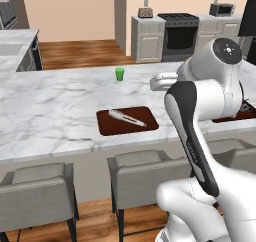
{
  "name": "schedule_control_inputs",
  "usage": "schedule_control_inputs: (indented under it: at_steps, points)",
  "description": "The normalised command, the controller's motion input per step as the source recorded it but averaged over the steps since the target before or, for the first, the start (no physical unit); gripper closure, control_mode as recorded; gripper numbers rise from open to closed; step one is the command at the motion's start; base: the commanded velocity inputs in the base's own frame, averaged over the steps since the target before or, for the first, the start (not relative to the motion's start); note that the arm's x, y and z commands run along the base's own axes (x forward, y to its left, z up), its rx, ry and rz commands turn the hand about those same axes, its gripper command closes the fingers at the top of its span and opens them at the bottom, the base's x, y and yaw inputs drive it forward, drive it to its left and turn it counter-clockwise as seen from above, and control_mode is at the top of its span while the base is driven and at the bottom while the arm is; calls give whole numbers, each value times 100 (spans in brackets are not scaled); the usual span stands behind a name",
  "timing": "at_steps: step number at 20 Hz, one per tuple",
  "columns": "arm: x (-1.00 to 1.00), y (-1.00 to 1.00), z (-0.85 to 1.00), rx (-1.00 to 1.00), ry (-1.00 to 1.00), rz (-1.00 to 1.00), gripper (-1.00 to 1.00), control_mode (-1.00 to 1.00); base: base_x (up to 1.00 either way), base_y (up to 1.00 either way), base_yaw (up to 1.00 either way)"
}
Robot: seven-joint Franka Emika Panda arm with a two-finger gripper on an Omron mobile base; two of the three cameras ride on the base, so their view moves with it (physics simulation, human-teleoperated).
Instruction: Gather the lemon wedge and carrot from the fridge and place them on a tray on the dining counter. Then gather the steak and fish from the fridge and place them on the other tray.
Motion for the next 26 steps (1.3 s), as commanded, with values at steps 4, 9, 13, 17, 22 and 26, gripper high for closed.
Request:
schedule_control_inputs:
  at_steps: [4,9,13,17,22,26]
  points:
    - [92,3,-24,2,0,0,100,-100,0,0,0]
    - [61,0,-20,0,0,0,100,-100,0,0,0]
    - [84,3,-30,0,0,0,100,-100,0,0,0]
    - [63,-4,-65,-5,6,-5,100,-100,0,0,0]
    - [39,-15,-93,-11,14,-7,100,-100,0,0,0]
    - [44,-31,-93,0,10,-3,100,-100,0,0,0]
